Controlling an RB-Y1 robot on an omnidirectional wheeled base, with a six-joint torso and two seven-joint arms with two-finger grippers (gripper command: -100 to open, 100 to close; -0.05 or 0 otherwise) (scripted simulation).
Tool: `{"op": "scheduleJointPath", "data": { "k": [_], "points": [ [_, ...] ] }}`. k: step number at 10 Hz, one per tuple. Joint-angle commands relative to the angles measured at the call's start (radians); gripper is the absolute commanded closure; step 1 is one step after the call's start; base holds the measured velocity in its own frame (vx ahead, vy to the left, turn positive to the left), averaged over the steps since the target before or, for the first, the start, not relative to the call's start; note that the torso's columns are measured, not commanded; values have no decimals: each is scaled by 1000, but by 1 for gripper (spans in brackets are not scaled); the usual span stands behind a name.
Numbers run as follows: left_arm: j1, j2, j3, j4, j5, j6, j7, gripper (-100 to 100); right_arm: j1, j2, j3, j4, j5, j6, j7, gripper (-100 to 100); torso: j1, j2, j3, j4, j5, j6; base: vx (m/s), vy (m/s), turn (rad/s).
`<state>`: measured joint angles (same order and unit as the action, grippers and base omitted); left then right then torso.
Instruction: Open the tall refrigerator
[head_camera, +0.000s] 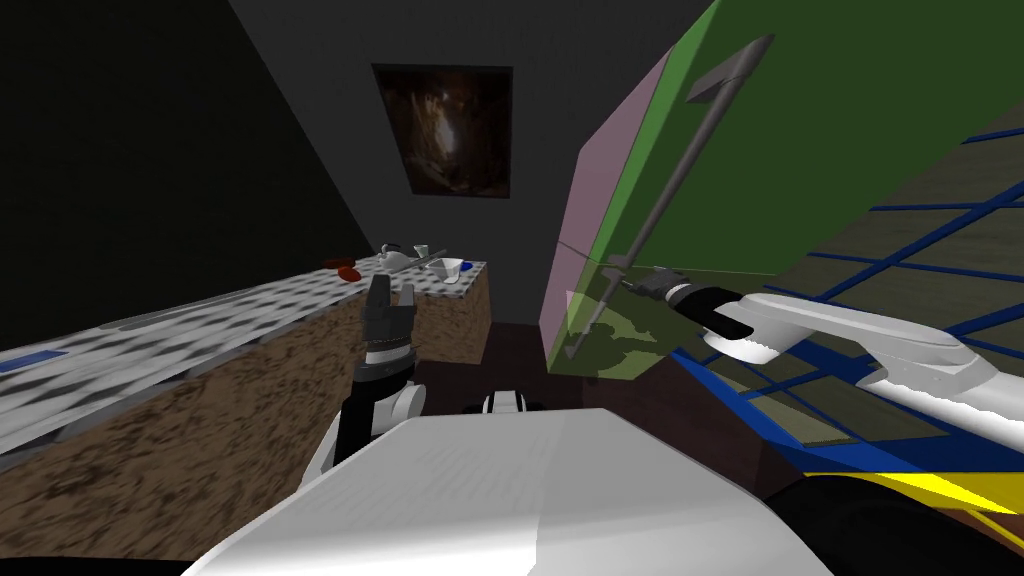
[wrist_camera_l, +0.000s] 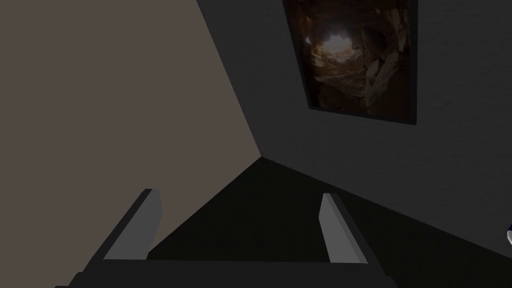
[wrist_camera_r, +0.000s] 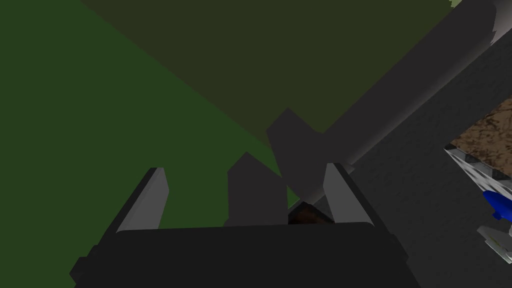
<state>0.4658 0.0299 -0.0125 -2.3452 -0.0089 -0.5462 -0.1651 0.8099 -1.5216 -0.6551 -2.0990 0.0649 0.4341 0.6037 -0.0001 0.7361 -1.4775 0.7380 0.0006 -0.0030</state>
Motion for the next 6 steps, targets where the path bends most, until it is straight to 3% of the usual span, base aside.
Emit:
{"op": "scheduleJointPath", "data": {
  "k": [1, 3, 4, 5, 6],
  "points": [
    [0, 0, 0, 0, 0, 0, 0, 0, 16, -57, -33, 5, 6, 33, 31, -100, 3, -4, -3, 0, 3, -4, 34, 44, 6],
    [0, 0, 0, 0, 0, 0, 0, 0, 21, -81, -44, 7, 9, 46, 42, -100, 7, -9, -8, 1, 7, -7, 24, 31, -7],
    [0, 0, 0, 0, 0, 0, 0, 0, 31, -68, -23, 5, 7, 40, 40, -100, 9, -11, -9, 1, 9, -11, -8, 2, -42],
    [0, 0, 0, 0, 0, 0, 0, 0, -16, -46, 28, 28, 56, -6, -6, -100, 8, -10, -8, -1, 6, -7, 124, -19, -318],
    [0, 0, 0, 0, 0, 0, 0, 0, -43, -46, 35, 28, 76, -28, -6, -100, 3, -12, -7, -3, 2, 0, 171, 17, -429]
  ]
}}
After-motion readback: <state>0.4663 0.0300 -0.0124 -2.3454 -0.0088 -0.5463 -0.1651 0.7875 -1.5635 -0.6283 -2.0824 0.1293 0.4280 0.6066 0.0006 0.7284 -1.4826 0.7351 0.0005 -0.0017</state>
